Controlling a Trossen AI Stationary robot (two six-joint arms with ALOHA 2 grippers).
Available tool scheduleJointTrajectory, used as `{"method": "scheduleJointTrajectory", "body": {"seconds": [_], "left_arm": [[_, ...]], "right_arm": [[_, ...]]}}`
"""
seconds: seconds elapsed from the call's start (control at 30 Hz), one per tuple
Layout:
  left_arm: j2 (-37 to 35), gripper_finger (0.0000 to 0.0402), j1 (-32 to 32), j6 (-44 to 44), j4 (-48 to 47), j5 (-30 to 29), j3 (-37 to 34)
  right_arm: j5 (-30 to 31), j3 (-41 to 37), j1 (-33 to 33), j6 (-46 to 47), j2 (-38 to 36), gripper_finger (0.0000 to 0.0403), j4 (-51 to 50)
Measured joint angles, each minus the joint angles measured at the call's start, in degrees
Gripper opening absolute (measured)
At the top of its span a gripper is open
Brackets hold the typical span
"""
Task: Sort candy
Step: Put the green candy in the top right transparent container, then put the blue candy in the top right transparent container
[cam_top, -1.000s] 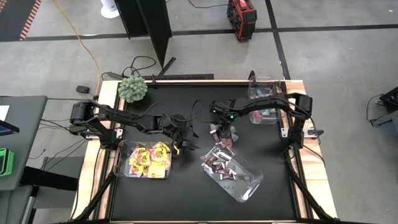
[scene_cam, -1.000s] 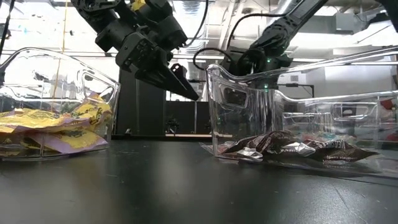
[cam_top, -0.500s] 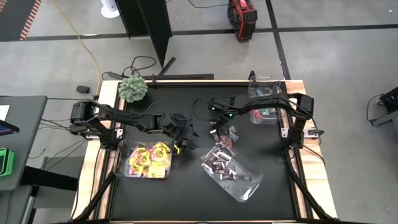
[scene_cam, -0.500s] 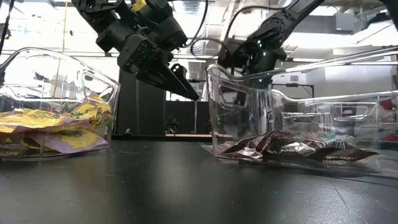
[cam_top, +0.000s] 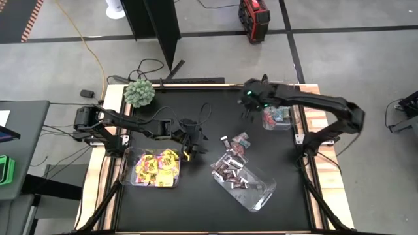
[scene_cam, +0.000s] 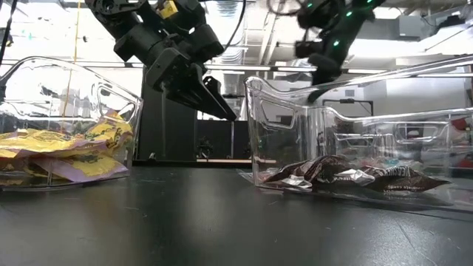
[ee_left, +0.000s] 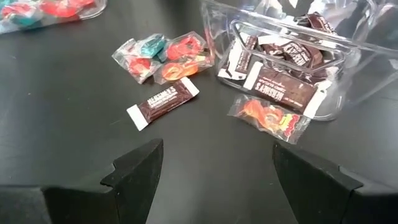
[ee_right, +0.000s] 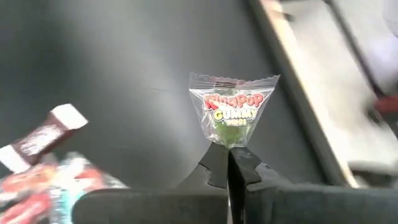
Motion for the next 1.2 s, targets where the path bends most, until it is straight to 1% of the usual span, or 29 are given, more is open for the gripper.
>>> {"method": "scheduleJointTrajectory", "body": {"seconds": [0.2, 0.27, 0.33, 0.43, 0.57, 0.7, 0.8, 0.87, 0.97, 1.03, 1.13, 1.2], "left_arm": [[0.0, 0.0297, -0.02, -1.29, -0.03, -3.27, 0.0], [0.0, 0.0297, -0.01, -1.45, -0.03, -3.83, 0.0], [0.0, 0.0297, -0.02, -1.59, -0.03, -3.99, 0.0], [0.0, 0.0297, -0.02, -1.97, -0.05, -4.01, 0.0], [0.0, 0.0297, -0.02, -2.0, -0.03, -4.04, 0.0], [0.0, 0.0297, -0.02, -2.3, -0.05, -4.07, 0.0], [0.02, 0.0297, -0.02, -2.94, -0.14, -4.06, 0.0], [0.02, 0.0297, -0.06, -2.89, -0.77, -3.1, 0.0], [0.11, 0.0297, -0.64, -0.97, -2.0, 2.15, 0.0], [0.11, 0.0297, -1.49, 0.63, -2.2, 4.29, 0.0], [0.11, 0.0297, -2.54, 2.55, -1.71, 4.2, 0.0], [0.11, 0.0297, -2.86, 2.67, -0.56, 3.29, 0.0]], "right_arm": [[12.76, -0.02, -5.17, 14.58, -9.87, 0.0018, -7.35], [14.89, -0.02, -6.6, 18.59, -12.77, 0.0027, -9.42], [15.49, -0.02, -7.75, 21.3, -14.95, 0.0041, -11.65], [17.9, -0.02, -8.56, 24.4, -17.18, 0.0075, -16.86], [20.93, -0.02, -8.56, 29.67, -17.88, 0.0145, -24.19], [21.31, -0.02, -8.16, 30.93, -18.0, 0.0226, -26.27], [21.88, -0.02, -6.44, 30.17, -17.98, 0.0266, -24.94], [21.8, -0.02, -4.13, 27.92, -17.98, 0.0275, -23.46], [19.93, -0.02, 0.41, 24.6, -17.96, 0.0276, -20.2], [18.42, -0.02, 3.7, 23.01, -17.53, 0.0275, -17.47], [15.67, -0.02, 8.24, 20.24, -15.9, 0.0274, -14.34], [11.24, -0.02, 10.89, 17.6, -13.94, 0.0274, -13.02]]}}
